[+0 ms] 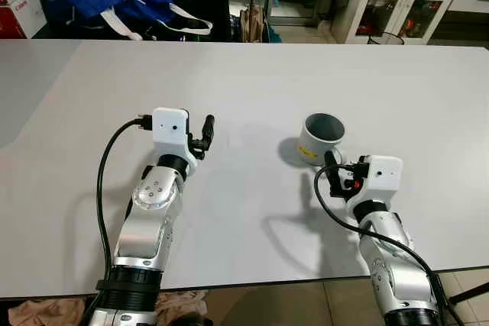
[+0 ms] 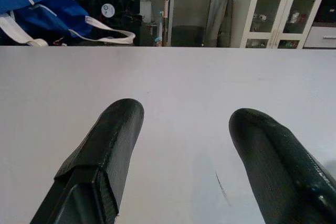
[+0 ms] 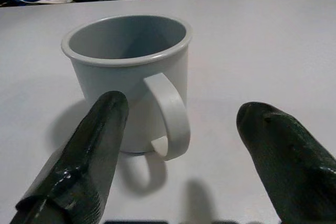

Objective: Setting the table

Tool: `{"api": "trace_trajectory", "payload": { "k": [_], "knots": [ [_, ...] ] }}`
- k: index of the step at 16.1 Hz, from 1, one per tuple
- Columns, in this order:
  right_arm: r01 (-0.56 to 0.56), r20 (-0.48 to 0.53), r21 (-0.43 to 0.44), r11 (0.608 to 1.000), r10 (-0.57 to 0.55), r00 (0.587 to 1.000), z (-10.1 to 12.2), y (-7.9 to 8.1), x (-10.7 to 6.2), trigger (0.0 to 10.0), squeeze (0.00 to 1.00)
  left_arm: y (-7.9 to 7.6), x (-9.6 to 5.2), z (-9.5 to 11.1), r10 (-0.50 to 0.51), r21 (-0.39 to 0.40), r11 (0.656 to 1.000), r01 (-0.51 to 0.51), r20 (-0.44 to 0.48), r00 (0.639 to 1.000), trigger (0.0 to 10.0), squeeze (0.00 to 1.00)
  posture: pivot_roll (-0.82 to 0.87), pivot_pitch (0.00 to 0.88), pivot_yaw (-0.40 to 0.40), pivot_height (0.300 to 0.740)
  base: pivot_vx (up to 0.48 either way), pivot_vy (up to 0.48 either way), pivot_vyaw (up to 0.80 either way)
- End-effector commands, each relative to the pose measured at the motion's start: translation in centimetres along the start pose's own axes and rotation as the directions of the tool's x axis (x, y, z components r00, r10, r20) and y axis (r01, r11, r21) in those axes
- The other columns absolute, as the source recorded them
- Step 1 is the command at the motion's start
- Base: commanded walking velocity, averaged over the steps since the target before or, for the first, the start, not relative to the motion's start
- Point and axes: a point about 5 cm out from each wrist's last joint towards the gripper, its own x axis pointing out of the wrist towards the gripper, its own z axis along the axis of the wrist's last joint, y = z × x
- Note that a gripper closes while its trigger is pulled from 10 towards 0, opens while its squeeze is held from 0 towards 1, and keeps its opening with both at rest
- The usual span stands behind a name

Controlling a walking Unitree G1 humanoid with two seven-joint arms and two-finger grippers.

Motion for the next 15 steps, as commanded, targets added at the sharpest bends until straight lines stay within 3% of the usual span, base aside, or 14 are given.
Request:
{"api": "trace_trajectory", "payload": {
  "k": [1,4,7,8,9,14,15],
  "knots": [
    [0.005,0.023,-0.003,1.000,-0.005,1.000,0.6,-0.3,-0.2,10.0,1.00,-0.5,0.4,0.5,-0.018,0.011,1.000,0.018,0.017,1.000,10.0,0.00,0.03,0.000,-0.033,0.740,0.000,0.000,0.00],
    [-0.002,0.030,0.001,1.000,0.002,1.000,0.7,-0.1,-0.3,10.0,1.00,-0.5,0.5,0.5,-0.021,0.012,1.000,0.020,0.018,1.000,10.0,0.00,0.03,0.000,-0.033,0.740,0.000,0.000,0.00],
    [-0.006,0.056,-0.050,0.999,0.008,0.998,1.1,0.1,-0.3,10.0,1.00,-0.5,0.6,0.5,-0.020,0.010,1.000,0.020,0.019,1.000,10.0,0.00,0.03,0.000,-0.034,0.740,0.000,0.000,0.00],
    [-0.015,0.063,-0.068,0.998,0.019,0.998,1.3,0.3,-0.4,10.0,0.66,-0.5,0.6,0.5,-0.019,0.010,1.000,0.019,0.019,1.000,10.0,0.00,0.03,0.000,-0.033,0.740,0.000,0.000,0.00],
    [-0.023,0.063,-0.077,0.997,0.028,0.998,1.3,0.4,-0.4,10.0,0.00,-0.5,0.6,0.5,-0.020,0.011,1.000,0.019,0.019,1.000,10.0,0.00,0.03,0.000,-0.033,0.740,0.000,0.000,0.00],
    [-0.024,0.071,-0.103,0.994,0.032,0.997,1.4,0.6,-1.3,10.0,0.00,-0.3,0.8,0.5,-0.020,0.018,1.000,0.020,0.020,1.000,10.0,0.00,0.03,0.000,-0.033,0.740,0.000,0.000,0.00],
    [-0.017,0.112,-0.129,0.992,0.031,0.993,2.0,0.7,-1.5,10.0,0.00,-0.2,0.9,0.6,-0.019,0.019,1.000,0.018,0.024,1.000,10.0,0.00,0.03,0.000,-0.033,0.740,0.000,0.000,0.00]
  ]
}}
